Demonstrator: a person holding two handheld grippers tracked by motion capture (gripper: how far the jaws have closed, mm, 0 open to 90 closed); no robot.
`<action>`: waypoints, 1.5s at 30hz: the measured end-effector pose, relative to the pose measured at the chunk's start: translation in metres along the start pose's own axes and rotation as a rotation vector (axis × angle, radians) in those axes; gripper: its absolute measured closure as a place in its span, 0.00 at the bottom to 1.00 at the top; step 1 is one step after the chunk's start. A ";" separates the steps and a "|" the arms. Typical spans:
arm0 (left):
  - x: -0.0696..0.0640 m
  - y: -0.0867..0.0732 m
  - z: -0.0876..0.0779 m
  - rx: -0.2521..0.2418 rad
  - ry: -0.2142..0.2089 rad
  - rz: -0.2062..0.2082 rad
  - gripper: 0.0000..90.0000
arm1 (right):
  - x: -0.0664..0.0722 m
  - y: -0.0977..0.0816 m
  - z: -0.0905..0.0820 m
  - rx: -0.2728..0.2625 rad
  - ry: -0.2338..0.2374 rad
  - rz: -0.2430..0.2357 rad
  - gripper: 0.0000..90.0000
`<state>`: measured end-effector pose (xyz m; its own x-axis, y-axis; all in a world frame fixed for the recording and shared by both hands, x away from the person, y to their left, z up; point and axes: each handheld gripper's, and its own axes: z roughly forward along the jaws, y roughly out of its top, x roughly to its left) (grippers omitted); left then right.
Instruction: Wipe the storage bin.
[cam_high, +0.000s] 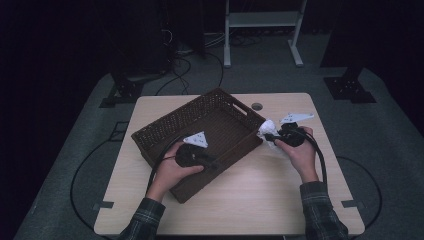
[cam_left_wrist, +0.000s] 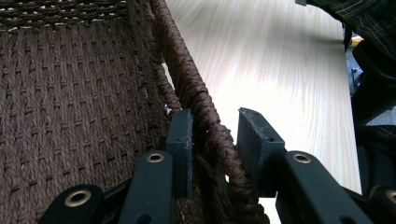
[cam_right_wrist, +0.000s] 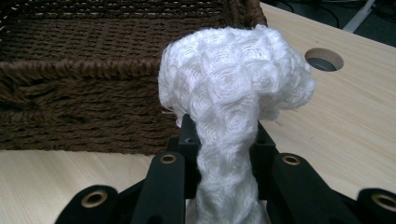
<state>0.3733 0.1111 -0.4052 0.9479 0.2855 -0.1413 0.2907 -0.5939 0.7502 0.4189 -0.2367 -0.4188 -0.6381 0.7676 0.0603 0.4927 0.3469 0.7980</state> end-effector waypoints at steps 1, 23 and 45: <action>0.000 0.000 0.000 0.001 0.001 -0.001 0.74 | 0.000 0.000 0.001 0.000 0.000 0.005 0.81; 0.000 -0.001 0.000 -0.004 -0.002 -0.002 0.73 | 0.000 -0.019 0.023 0.077 -0.016 0.010 0.81; 0.000 -0.001 -0.001 -0.008 -0.002 0.004 0.73 | 0.006 -0.038 0.046 0.179 -0.024 -0.007 0.81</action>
<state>0.3733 0.1124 -0.4056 0.9492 0.2819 -0.1398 0.2862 -0.5890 0.7557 0.4231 -0.2203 -0.4758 -0.6290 0.7764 0.0390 0.5869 0.4414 0.6788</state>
